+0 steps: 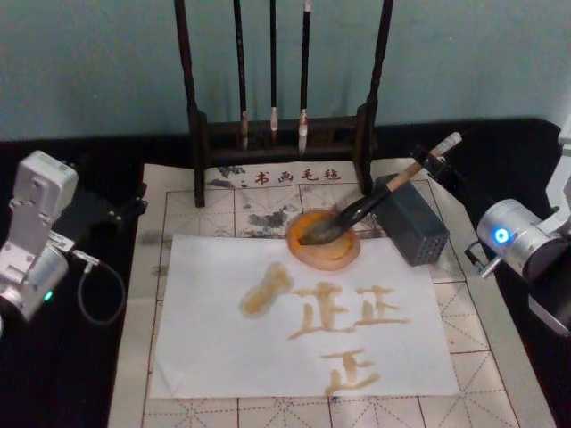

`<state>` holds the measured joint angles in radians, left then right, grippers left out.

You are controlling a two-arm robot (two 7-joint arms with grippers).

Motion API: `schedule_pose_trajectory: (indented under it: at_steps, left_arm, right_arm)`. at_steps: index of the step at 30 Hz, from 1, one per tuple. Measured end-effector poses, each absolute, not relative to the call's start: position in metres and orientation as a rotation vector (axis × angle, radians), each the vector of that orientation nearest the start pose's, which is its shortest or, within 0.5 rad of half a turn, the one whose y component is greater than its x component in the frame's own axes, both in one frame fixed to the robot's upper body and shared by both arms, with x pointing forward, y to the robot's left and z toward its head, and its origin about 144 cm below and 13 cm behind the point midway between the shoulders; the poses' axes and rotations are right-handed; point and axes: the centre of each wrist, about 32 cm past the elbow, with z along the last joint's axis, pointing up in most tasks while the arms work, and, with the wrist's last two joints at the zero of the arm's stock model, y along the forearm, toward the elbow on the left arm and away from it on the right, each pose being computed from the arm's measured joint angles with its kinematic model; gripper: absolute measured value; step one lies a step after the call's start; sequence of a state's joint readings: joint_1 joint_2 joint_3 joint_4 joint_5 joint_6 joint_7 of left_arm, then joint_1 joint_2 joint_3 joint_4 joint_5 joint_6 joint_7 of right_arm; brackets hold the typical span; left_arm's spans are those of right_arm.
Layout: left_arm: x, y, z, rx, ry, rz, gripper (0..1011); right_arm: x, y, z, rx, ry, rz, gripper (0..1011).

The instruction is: Pick up the brush from the inkstone, write on the paper, then place the brush back to its original position.

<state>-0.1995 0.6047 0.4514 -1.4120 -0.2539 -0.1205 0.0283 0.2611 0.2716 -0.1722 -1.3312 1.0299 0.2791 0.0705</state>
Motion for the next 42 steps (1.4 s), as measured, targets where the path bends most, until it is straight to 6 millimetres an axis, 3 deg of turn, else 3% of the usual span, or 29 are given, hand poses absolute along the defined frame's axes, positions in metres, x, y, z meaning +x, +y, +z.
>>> schedule_pose_trajectory:
  at_steps: [15,39,42]
  left_arm:
    - [0.489,0.31,1.14,0.304,-0.285,1.248,1001]
    - [0.489,0.31,1.14,0.304,-0.285,1.248,1001]
    - [0.489,0.31,1.14,0.304,-0.285,1.248,1001]
  right_arm:
    - [0.531,-0.262,1.159,0.366,0.833,-1.242,1002]
    - [0.533,-0.262,1.159,0.373,0.837,-1.257,1002]
    - [0.532,-0.262,1.159,0.373,0.838,-1.257,954]
